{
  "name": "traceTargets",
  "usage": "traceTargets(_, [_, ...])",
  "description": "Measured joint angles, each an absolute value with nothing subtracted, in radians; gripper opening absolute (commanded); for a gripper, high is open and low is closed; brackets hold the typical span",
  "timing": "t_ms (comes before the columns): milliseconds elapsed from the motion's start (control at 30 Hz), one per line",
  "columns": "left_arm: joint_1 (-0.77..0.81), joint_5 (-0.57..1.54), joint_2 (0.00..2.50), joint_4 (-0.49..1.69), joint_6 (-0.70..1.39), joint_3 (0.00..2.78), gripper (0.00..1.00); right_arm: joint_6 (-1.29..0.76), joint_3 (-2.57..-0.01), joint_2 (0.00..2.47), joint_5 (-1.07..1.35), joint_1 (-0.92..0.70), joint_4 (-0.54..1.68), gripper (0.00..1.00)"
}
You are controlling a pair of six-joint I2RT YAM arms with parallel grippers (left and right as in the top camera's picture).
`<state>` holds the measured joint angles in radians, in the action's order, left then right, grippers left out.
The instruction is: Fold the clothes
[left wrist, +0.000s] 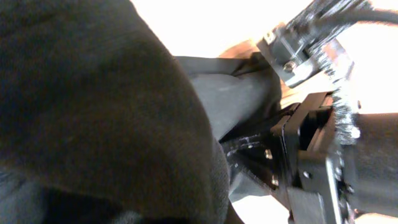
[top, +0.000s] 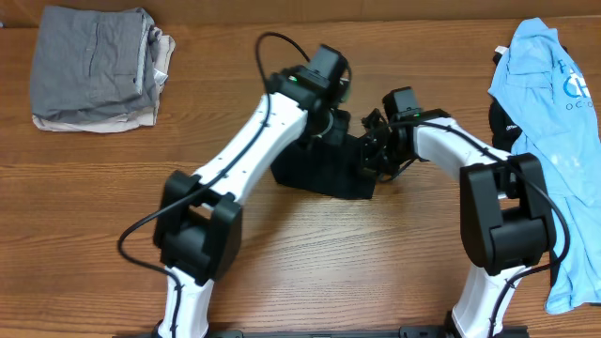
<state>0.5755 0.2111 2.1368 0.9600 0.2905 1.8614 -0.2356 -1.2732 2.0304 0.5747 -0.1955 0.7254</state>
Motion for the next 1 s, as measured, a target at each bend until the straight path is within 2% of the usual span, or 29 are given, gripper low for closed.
traceTargets(200, [0.628,0.233,2.147,0.872,0.317,1.862,0.05,-0.236,-1.317,1.975,0.659,-0.062,0.79,0.04])
traceTargets(400, [0.671,0.252,2.147,0.802,0.321,1.862,0.14,-0.236,-1.441,1.768,0.722,0.103,0.887,0.05])
traceTargets(467, [0.683,0.278,2.147,0.759,0.316,1.861,0.24,-0.237,-1.464,1.699,0.733,0.157,0.905,0.09])
traceTargets(533, [0.696,0.32,2.147,0.714,0.305,1.862,0.47,-0.237,-1.47,1.649,0.74,0.207,0.924,0.12])
traceTargets(633, [0.723,0.37,2.147,0.698,0.281,1.876,0.87,-0.234,-1.471,1.625,0.748,0.257,0.955,0.15])
traceTargets(700, [0.741,0.389,2.147,0.699,0.264,1.9,1.0,-0.226,-1.471,1.627,0.748,0.281,0.977,0.17])
traceTargets(1000, [0.755,0.412,2.147,0.823,0.208,2.203,1.0,-0.177,-1.471,1.628,0.735,0.289,1.029,0.28])
